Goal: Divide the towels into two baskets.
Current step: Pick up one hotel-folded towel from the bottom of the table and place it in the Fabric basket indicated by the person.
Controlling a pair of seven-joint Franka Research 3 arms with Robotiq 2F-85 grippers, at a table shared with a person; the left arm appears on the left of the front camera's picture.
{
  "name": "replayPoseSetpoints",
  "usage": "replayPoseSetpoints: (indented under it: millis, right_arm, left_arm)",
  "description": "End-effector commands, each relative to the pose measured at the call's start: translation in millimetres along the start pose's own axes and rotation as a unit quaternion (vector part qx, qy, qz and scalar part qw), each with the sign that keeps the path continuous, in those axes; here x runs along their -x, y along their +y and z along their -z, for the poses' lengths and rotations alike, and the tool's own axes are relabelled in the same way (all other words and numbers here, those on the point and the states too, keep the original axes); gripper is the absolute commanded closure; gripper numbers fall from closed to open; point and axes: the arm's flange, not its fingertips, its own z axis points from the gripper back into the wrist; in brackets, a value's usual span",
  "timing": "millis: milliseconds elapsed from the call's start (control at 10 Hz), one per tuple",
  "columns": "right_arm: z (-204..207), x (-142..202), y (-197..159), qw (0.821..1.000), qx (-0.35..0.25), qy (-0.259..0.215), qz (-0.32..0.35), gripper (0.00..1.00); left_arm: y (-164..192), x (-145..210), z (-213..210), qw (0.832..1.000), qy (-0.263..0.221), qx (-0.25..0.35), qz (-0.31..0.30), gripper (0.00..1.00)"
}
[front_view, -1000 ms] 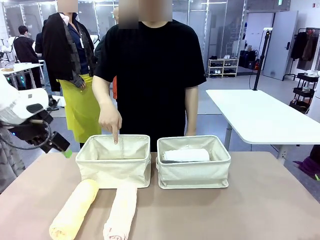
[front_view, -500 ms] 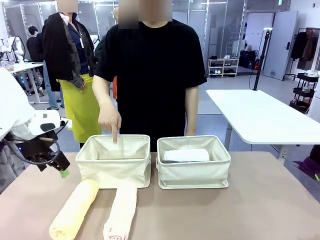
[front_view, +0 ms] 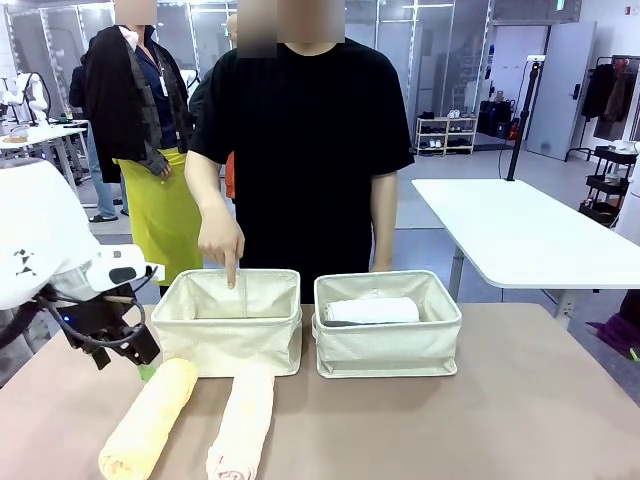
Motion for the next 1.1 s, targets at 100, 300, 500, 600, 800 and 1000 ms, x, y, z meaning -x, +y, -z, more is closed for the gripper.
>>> replayPoseSetpoints:
  millis: [100,300,500,600,800,1000]
  right_arm:
    - [2.8,3.5,5.5,1.000,0.008,-0.001,0.010,0.00]
    - [2.8,3.5,5.5,1.000,0.008,-0.001,0.010,0.00]
    - [2.8,3.5,5.5,1.000,0.008,-0.001,0.010,0.00]
    - [2.8,3.5,5.5,1.000,0.008,-0.001,0.010,0.00]
    - [2.8,3.5,5.5,1.000,0.008,-0.001,0.010,0.00]
    - [2.8,3.5,5.5,1.000,0.008,-0.001,0.010,0.00]
  left_arm:
    - [-18.0,57.2,52.1,1.000,0.011,0.004,-0.018,0.00]
    - [-19.0,54.9,71.6,0.999,0.022,0.000,-0.032,0.00]
    - [-21.5,58.9,81.2,0.998,0.039,0.020,-0.047,0.00]
    - [-22.2,60.6,84.3,0.998,0.039,0.018,-0.046,0.00]
    - [-22.8,64.7,97.5,0.997,0.052,0.012,-0.047,0.00]
    - [-24.2,67.3,105.4,0.998,0.046,0.019,-0.044,0.00]
